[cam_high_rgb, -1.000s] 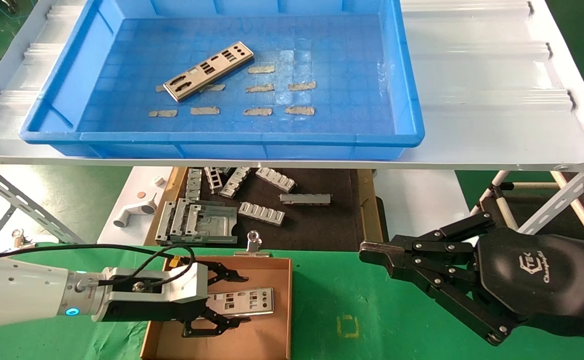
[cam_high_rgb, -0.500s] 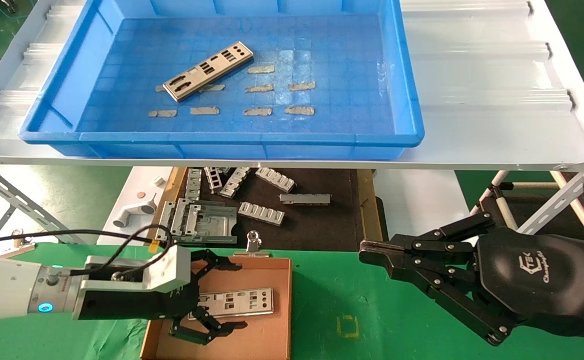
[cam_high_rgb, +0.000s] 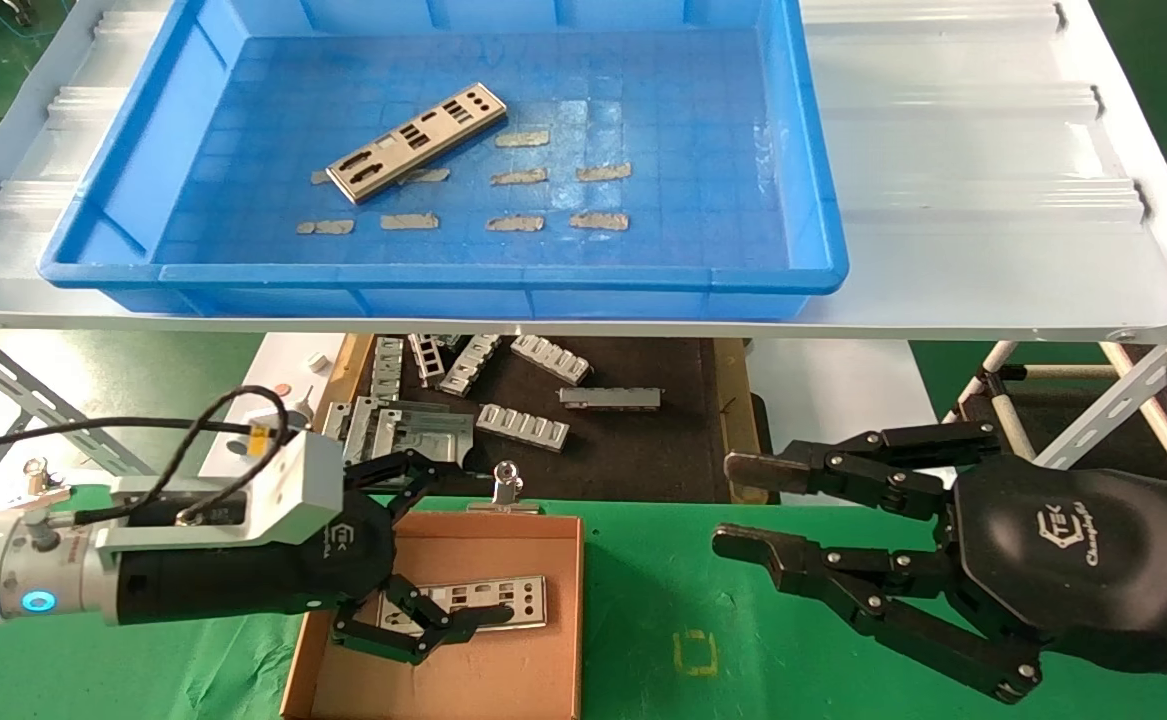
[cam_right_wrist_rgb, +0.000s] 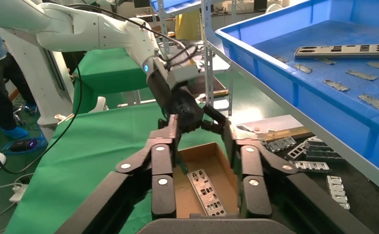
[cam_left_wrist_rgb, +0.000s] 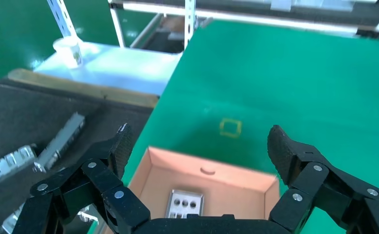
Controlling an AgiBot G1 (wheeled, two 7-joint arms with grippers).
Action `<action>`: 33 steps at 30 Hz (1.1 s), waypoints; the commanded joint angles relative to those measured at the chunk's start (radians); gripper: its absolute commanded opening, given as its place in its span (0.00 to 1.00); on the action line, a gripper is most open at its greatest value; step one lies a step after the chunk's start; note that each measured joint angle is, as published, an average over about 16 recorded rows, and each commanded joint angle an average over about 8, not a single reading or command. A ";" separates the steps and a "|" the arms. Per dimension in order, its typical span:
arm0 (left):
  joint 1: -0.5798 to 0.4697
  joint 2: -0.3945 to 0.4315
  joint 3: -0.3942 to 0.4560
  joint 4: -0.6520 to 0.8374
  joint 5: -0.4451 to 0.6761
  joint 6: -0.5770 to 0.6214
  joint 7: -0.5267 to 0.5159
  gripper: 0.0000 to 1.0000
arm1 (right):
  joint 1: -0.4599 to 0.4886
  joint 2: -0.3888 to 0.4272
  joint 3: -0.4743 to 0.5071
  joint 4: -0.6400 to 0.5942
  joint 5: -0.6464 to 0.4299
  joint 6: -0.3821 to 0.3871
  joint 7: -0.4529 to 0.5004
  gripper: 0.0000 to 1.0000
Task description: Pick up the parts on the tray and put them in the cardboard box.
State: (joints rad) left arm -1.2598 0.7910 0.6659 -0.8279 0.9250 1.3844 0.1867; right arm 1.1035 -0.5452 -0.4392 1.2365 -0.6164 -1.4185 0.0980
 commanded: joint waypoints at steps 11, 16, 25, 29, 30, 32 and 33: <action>0.055 -0.053 -0.115 -0.135 -0.058 0.033 -0.111 1.00 | 0.000 0.000 0.000 0.000 0.000 0.000 0.000 1.00; 0.078 -0.075 -0.162 -0.191 -0.082 0.047 -0.157 1.00 | 0.000 0.000 0.000 0.000 0.000 0.000 0.000 1.00; 0.119 -0.116 -0.249 -0.294 -0.125 0.072 -0.241 1.00 | 0.000 0.000 0.000 0.000 0.000 0.000 0.000 1.00; 0.137 -0.133 -0.287 -0.338 -0.144 0.083 -0.278 1.00 | 0.000 0.000 0.000 0.000 0.000 0.000 0.000 1.00; 0.142 -0.138 -0.296 -0.350 -0.149 0.085 -0.287 1.00 | 0.000 0.000 0.000 0.000 0.000 0.000 0.000 1.00; 0.151 -0.147 -0.315 -0.372 -0.159 0.091 -0.305 1.00 | 0.000 0.000 0.000 0.000 0.000 0.000 0.000 1.00; 0.156 -0.151 -0.325 -0.383 -0.163 0.093 -0.314 1.00 | 0.000 0.000 0.000 0.000 0.000 0.000 0.000 1.00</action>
State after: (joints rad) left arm -1.1045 0.6403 0.3421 -1.2103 0.7621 1.4776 -0.1270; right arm 1.1035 -0.5452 -0.4393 1.2365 -0.6163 -1.4185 0.0980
